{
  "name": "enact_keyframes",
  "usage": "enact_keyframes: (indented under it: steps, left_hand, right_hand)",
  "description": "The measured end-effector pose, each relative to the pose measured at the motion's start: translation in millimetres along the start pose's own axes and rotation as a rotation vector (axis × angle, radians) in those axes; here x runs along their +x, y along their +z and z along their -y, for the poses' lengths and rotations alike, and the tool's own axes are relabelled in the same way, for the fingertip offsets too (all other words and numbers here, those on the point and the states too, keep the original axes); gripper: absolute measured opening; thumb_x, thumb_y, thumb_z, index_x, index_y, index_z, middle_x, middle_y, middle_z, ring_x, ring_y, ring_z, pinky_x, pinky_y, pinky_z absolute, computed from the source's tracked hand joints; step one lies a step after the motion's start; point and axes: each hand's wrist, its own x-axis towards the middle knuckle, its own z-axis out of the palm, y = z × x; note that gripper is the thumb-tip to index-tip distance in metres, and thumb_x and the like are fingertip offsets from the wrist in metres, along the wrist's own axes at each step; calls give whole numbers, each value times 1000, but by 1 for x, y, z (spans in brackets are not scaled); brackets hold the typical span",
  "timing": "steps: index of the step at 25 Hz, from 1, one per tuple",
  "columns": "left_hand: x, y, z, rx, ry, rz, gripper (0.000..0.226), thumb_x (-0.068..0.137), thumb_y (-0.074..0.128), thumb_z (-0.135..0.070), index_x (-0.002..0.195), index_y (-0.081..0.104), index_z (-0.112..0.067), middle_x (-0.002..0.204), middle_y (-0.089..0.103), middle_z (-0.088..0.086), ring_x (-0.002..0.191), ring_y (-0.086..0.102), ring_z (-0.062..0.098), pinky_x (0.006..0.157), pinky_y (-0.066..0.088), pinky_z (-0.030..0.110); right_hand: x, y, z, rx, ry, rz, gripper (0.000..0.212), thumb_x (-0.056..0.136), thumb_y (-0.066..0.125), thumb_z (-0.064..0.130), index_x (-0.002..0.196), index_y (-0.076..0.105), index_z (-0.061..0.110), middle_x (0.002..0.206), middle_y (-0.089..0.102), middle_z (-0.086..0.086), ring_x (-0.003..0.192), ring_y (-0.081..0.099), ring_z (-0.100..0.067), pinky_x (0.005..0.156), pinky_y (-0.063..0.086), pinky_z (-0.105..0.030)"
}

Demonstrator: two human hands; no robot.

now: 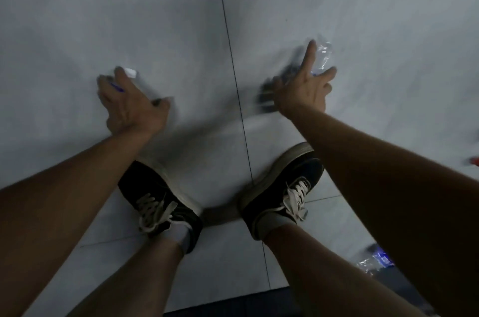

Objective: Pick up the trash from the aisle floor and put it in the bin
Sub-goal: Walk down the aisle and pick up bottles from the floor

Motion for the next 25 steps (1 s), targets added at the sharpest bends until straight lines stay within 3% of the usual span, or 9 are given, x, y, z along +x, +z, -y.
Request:
enact_keyframes:
  steps: [3, 5, 8, 11, 15, 19, 25]
  left_hand:
    - [-3, 18, 9, 46, 125, -146, 62, 83, 69, -28, 134, 38, -14, 142, 35, 18, 124, 44, 43, 85, 52, 58]
    - [-20, 20, 13, 59, 134, -80, 55, 83, 67, -24, 129, 42, -8, 136, 41, 21, 118, 50, 45, 86, 51, 57]
    - [-66, 1, 7, -9, 66, 70, 52, 80, 67, -33, 123, 48, -10, 128, 48, 19, 108, 58, 47, 81, 49, 51]
    - [-134, -52, -5, -23, 15, 99, 48, 79, 65, -40, 116, 54, -12, 119, 56, 14, 104, 61, 42, 79, 49, 44]
    - [-238, -166, -17, -190, -18, 156, 50, 72, 67, -48, 110, 55, -19, 113, 64, 8, 101, 63, 37, 80, 54, 42]
    - [-333, -304, -15, -294, 150, 185, 56, 69, 70, -57, 113, 53, -26, 112, 65, 1, 95, 66, 29, 76, 56, 42]
    - [-431, -513, 15, -509, 294, 170, 49, 72, 71, -35, 117, 52, -32, 116, 59, -8, 100, 62, 20, 79, 51, 33]
  right_hand:
    - [14, 21, -4, -81, -52, -56, 56, 92, 63, 29, 139, 34, 37, 141, 24, -20, 119, 44, -45, 76, 47, -45]
    - [-4, 28, -14, -133, -135, -22, 38, 95, 63, 27, 125, 40, 32, 134, 27, -18, 114, 46, -42, 74, 50, -43]
    - [-60, 13, -39, -146, -250, 84, 43, 90, 67, 31, 125, 41, 32, 129, 28, -16, 111, 44, -40, 81, 54, -47]
    - [-140, -33, -64, -183, -326, 168, 48, 84, 69, 28, 124, 43, 35, 128, 27, -11, 115, 41, -37, 83, 58, -50]
    - [-263, -138, -77, -171, -457, 329, 51, 84, 72, 30, 125, 45, 40, 133, 31, -8, 117, 48, -33, 80, 60, -42]
    - [-385, -259, -66, -129, -640, 397, 44, 81, 71, 28, 119, 52, 40, 117, 37, -3, 101, 55, -30, 82, 57, -46]
    - [-546, -419, -3, -55, -880, 316, 35, 88, 72, 26, 116, 59, 42, 111, 38, 4, 101, 60, -19, 88, 56, -39]
